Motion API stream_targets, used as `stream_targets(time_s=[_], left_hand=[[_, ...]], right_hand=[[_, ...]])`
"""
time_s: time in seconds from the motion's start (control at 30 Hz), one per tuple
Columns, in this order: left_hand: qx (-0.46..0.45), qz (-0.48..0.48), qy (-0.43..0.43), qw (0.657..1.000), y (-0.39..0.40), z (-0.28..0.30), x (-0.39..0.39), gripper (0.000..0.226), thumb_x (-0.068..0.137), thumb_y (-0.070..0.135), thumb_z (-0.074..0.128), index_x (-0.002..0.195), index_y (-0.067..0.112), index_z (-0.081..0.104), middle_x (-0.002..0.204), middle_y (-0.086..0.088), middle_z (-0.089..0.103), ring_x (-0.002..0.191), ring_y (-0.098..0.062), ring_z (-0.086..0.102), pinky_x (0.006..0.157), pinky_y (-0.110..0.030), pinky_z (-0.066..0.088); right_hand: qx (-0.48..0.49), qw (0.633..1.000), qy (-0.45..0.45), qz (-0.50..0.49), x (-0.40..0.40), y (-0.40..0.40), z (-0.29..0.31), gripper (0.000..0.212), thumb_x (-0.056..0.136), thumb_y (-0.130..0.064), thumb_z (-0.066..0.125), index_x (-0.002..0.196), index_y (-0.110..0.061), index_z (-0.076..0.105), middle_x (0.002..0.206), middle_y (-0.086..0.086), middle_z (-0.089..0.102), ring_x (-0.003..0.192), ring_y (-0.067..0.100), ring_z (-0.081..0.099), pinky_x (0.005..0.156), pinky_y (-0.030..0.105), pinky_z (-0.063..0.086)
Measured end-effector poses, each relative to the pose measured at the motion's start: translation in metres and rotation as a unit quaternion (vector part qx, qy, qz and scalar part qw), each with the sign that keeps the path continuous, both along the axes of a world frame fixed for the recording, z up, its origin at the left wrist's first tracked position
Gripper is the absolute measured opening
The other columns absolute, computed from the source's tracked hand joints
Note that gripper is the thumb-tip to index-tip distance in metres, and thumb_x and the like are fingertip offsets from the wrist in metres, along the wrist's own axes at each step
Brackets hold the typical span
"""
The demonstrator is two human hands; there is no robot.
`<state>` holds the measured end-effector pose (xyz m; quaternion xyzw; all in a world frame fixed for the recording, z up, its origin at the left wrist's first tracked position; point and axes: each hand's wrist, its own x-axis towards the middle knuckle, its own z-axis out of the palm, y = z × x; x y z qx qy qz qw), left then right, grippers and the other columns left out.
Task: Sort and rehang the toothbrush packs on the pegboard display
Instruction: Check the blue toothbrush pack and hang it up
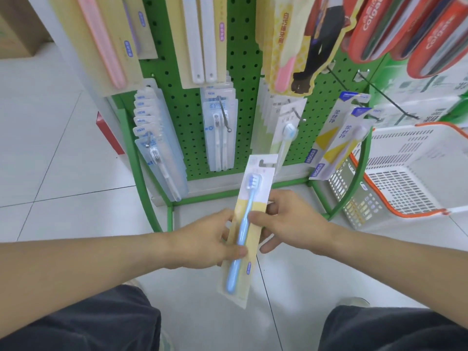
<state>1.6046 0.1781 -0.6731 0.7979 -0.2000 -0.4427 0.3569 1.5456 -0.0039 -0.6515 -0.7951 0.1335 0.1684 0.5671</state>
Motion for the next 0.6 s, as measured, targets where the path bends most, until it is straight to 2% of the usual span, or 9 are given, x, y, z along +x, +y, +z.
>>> stream_targets(time_s=[0.1,0.17,0.23,0.33,0.4,0.5,0.6], left_hand=[[0.078,-0.031,-0.106,0.991,0.0,-0.001,-0.003,0.082,0.088,0.044,0.073,0.151,0.026,0.024,0.129,0.006,0.054,0.109,-0.008,0.061,0.088,-0.022,0.05],[0.047,0.015,-0.167,0.985,-0.001,0.0,-0.004,0.089,0.083,0.046,0.077,0.15,0.026,0.023,0.126,0.006,0.047,0.1,-0.003,0.056,0.081,-0.019,0.046],[-0.009,0.058,-0.215,0.975,-0.003,0.002,-0.003,0.072,0.082,0.046,0.077,0.138,0.028,0.036,0.113,0.011,0.049,0.085,-0.001,0.057,0.076,-0.024,0.05],[-0.055,0.067,-0.25,0.964,-0.003,0.004,0.001,0.03,0.085,0.036,0.077,0.106,0.028,0.057,0.103,0.013,0.059,0.081,-0.003,0.064,0.078,-0.035,0.058],[-0.046,0.064,-0.24,0.968,-0.003,0.005,0.002,0.015,0.087,0.028,0.077,0.094,0.027,0.064,0.101,0.011,0.064,0.086,-0.003,0.066,0.08,-0.036,0.059],[-0.028,0.089,-0.178,0.98,-0.004,0.005,0.005,0.011,0.088,0.022,0.077,0.093,0.023,0.067,0.095,0.007,0.073,0.086,-0.004,0.07,0.08,-0.029,0.059],[-0.072,0.13,0.027,0.989,-0.006,0.011,0.009,0.01,0.092,0.005,0.07,0.101,0.003,0.066,0.097,-0.012,0.07,0.084,-0.019,0.073,0.072,-0.027,0.062]], right_hand=[[0.004,1.0,-0.013,-0.006,0.002,-0.003,0.002,0.01,0.096,0.0,0.062,0.105,-0.002,0.066,0.078,0.014,0.074,0.058,0.023,0.071,0.058,0.037,0.063],[0.009,1.0,-0.014,-0.003,0.002,-0.003,0.002,0.01,0.096,0.0,0.063,0.105,-0.002,0.066,0.076,0.014,0.073,0.056,0.023,0.07,0.058,0.037,0.063],[0.028,1.0,-0.005,0.003,0.002,-0.001,0.002,0.012,0.096,-0.001,0.063,0.107,-0.003,0.067,0.077,0.014,0.074,0.059,0.024,0.071,0.06,0.036,0.063],[0.086,0.996,0.035,-0.014,0.003,-0.001,0.002,0.015,0.099,-0.006,0.062,0.112,-0.001,0.067,0.09,0.021,0.076,0.071,0.031,0.074,0.07,0.04,0.064],[0.136,0.988,0.074,-0.021,0.004,-0.005,0.004,0.02,0.1,-0.007,0.06,0.117,0.002,0.065,0.1,0.024,0.076,0.085,0.036,0.076,0.079,0.044,0.063],[0.174,0.979,0.105,-0.004,0.004,-0.009,0.004,0.027,0.096,-0.003,0.061,0.122,0.003,0.064,0.113,0.02,0.075,0.103,0.032,0.074,0.085,0.043,0.061],[0.233,0.961,0.143,-0.039,0.007,-0.013,0.0,0.02,0.093,-0.005,0.063,0.109,-0.006,0.075,0.125,0.013,0.07,0.119,0.028,0.067,0.089,0.044,0.06]])
